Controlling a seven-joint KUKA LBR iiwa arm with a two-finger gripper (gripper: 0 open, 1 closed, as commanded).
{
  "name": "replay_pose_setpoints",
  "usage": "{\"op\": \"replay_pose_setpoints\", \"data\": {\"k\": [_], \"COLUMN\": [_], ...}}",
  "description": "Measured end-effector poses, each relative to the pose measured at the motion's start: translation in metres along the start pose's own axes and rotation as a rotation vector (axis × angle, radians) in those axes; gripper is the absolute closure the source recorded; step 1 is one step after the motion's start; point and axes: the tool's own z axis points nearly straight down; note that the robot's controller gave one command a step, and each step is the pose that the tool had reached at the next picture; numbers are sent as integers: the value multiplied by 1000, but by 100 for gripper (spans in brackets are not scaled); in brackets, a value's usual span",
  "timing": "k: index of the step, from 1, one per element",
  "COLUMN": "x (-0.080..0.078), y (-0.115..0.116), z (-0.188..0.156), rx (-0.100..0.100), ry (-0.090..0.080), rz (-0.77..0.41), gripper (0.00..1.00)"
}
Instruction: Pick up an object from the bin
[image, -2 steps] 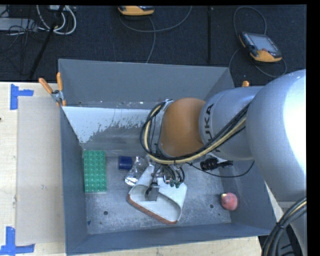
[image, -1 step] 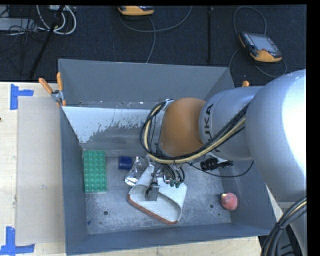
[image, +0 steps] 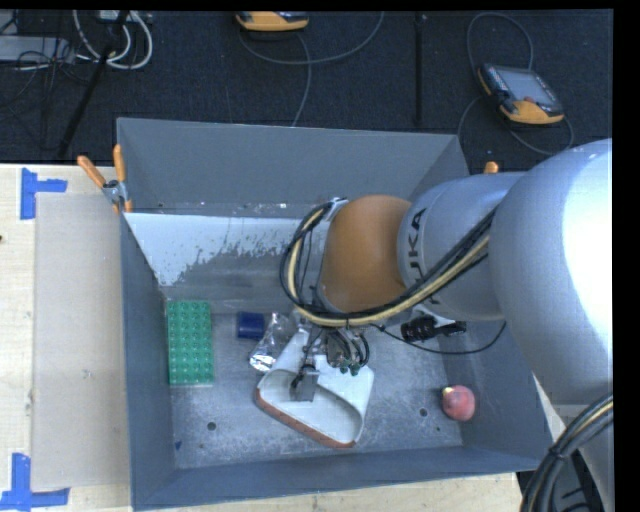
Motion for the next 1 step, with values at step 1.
{"op": "replay_pose_setpoints", "data": {"k": [1], "x": [0], "y": [0], "z": [0], "rx": [-1], "ry": [0], "rz": [7], "gripper": [0]}}
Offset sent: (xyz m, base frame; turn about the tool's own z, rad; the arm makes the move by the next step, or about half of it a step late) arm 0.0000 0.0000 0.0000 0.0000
